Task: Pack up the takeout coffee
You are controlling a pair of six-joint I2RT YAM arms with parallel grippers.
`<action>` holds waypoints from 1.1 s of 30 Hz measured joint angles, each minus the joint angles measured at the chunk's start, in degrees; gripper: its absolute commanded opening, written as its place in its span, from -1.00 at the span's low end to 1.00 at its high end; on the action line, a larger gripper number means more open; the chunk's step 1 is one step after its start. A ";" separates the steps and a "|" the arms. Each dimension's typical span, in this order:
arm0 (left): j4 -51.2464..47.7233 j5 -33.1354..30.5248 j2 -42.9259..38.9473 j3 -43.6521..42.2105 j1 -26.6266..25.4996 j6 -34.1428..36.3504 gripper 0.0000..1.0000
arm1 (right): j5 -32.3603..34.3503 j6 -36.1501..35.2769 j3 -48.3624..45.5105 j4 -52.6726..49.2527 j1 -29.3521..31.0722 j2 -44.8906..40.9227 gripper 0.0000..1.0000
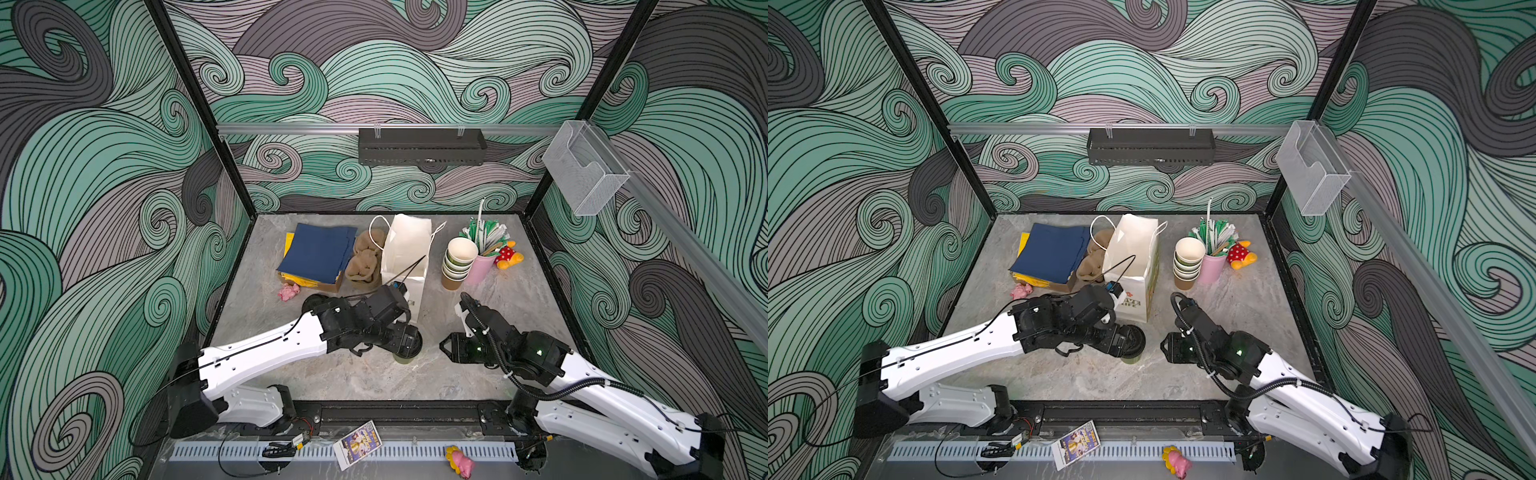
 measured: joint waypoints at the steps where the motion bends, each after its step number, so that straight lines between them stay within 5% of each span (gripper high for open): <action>1: -1.44 -1.57 1.77 1.51 -0.74 0.39 0.81 | 0.59 -0.20 0.44 -1.20 -0.04 -0.52 -0.13; 10: -8.09 -7.56 13.05 7.48 -3.78 2.62 0.86 | 3.96 -0.94 2.27 -7.74 -0.07 -5.14 -0.10; 33: -8.96 -9.03 19.12 11.08 -4.15 3.74 0.60 | 4.55 -0.92 2.27 -9.66 -0.07 -6.67 -0.09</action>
